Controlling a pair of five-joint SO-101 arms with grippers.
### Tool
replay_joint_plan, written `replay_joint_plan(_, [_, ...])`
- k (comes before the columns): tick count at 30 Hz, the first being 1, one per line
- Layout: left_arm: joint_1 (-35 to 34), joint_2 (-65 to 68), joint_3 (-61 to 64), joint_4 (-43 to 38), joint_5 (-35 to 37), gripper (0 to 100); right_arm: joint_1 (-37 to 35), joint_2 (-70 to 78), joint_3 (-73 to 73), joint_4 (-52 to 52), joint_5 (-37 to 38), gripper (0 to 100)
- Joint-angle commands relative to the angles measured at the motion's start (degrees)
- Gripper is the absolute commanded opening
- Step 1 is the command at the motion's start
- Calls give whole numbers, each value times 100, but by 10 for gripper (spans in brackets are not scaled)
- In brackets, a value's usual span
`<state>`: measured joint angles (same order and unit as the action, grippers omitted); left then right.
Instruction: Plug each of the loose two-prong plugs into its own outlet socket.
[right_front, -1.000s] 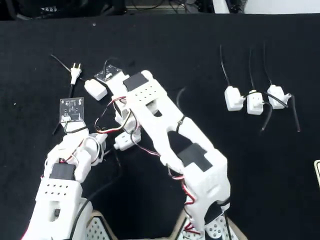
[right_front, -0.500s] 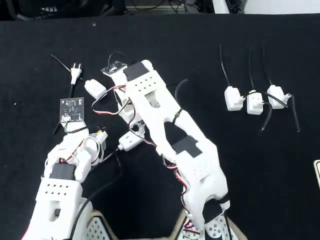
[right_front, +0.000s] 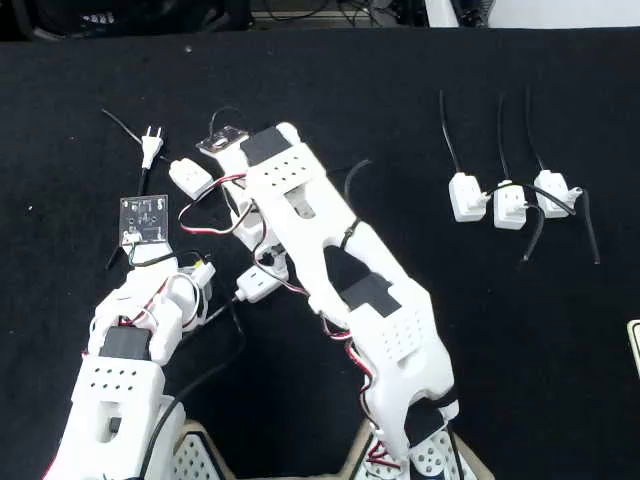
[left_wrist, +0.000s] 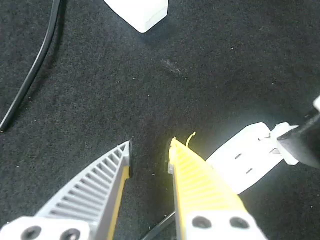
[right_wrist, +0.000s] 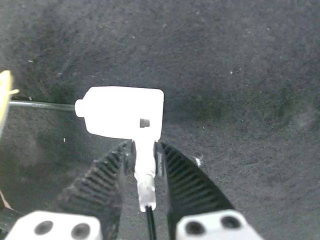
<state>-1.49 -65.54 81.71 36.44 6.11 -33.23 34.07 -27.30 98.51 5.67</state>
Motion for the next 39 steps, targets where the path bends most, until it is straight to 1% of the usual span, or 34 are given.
replay_joint_plan(1, [-31, -88, -40, -79, 53, 134, -44, -13, -286, 132, -26, 10])
replay_joint_plan(9, [-31, -88, -40, -79, 53, 134, 149, -22, -259, 246, 97, 10])
replay_joint_plan(20, [-31, -88, -40, -79, 53, 134, 123, 13, -251, 273, 132, 10])
replay_joint_plan(27, [-40, -88, -48, -79, 53, 134, 149, 505, -505, 264, 281, 10])
replay_joint_plan(39, [-40, -88, -48, -79, 53, 134, 105, 558, -541, 229, 290, 10])
